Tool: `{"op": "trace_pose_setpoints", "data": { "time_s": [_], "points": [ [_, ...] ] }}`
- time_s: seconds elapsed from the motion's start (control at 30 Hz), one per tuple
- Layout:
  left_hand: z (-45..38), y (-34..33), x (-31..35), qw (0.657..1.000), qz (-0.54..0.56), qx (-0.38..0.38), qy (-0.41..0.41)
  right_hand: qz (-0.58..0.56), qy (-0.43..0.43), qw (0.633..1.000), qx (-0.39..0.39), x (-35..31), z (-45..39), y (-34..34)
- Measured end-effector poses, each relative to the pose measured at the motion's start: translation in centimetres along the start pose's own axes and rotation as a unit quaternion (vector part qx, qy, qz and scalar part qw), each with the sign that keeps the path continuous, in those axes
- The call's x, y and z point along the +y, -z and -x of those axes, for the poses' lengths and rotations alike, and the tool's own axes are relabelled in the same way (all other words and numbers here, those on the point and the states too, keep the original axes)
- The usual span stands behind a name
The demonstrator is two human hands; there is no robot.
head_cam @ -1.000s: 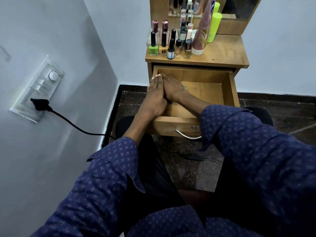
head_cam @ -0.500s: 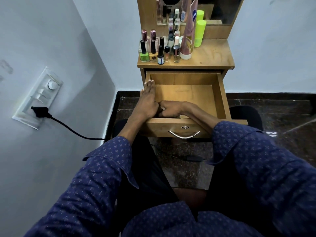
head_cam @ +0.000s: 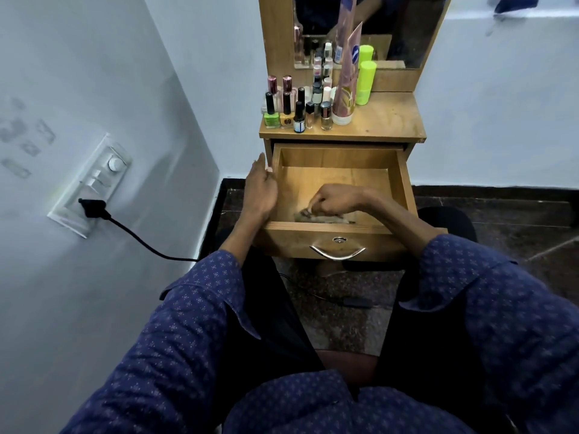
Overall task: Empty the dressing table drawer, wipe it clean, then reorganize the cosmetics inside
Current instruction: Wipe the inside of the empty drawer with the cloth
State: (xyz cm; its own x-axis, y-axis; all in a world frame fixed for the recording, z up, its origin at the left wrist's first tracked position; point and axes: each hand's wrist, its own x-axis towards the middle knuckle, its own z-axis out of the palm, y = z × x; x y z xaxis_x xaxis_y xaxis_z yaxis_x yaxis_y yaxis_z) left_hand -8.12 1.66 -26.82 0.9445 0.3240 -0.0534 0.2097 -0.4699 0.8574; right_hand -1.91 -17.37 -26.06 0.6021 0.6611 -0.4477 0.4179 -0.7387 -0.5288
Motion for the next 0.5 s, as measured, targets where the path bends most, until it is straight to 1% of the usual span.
{"op": "trace_pose_setpoints", "data": {
  "time_s": [0.03, 0.07, 0.13, 0.17, 0.23, 0.33, 0.43, 0.5],
  "points": [
    [0.0, 0.0, 0.0, 1.000, 0.023, 0.008, 0.015, -0.035, -0.001, 0.999, 0.038, -0.4, 0.2, -0.1],
    [-0.1, 0.1, 0.1, 0.999, 0.044, 0.014, 0.029, -0.080, 0.023, 0.994, 0.077, -1.1, 0.5, -0.4],
    [-0.2, 0.1, 0.1, 0.995, 0.086, 0.017, 0.055, -0.102, 0.075, 0.982, 0.140, -3.3, 0.5, -1.6],
    [-0.2, 0.0, 0.2, 0.993, 0.102, 0.014, 0.061, -0.071, 0.098, 0.981, 0.152, -4.7, 0.5, -2.4],
    [-0.1, 0.0, 0.3, 0.992, 0.111, 0.006, 0.056, -0.021, 0.108, 0.979, 0.171, -6.2, -0.4, -4.6],
    [-0.3, -0.3, 0.2, 0.994, 0.097, 0.011, 0.041, -0.009, 0.102, 0.960, 0.260, -7.5, -0.8, -5.6],
    [-0.3, -0.5, 0.2, 0.995, 0.092, 0.017, 0.030, -0.002, 0.054, 0.952, 0.302, -8.1, -2.2, -4.5],
    [-0.4, -0.4, 0.2, 0.997, 0.077, 0.008, 0.020, -0.008, 0.032, 0.942, 0.334, -8.2, -3.5, -3.6]
  ]
}}
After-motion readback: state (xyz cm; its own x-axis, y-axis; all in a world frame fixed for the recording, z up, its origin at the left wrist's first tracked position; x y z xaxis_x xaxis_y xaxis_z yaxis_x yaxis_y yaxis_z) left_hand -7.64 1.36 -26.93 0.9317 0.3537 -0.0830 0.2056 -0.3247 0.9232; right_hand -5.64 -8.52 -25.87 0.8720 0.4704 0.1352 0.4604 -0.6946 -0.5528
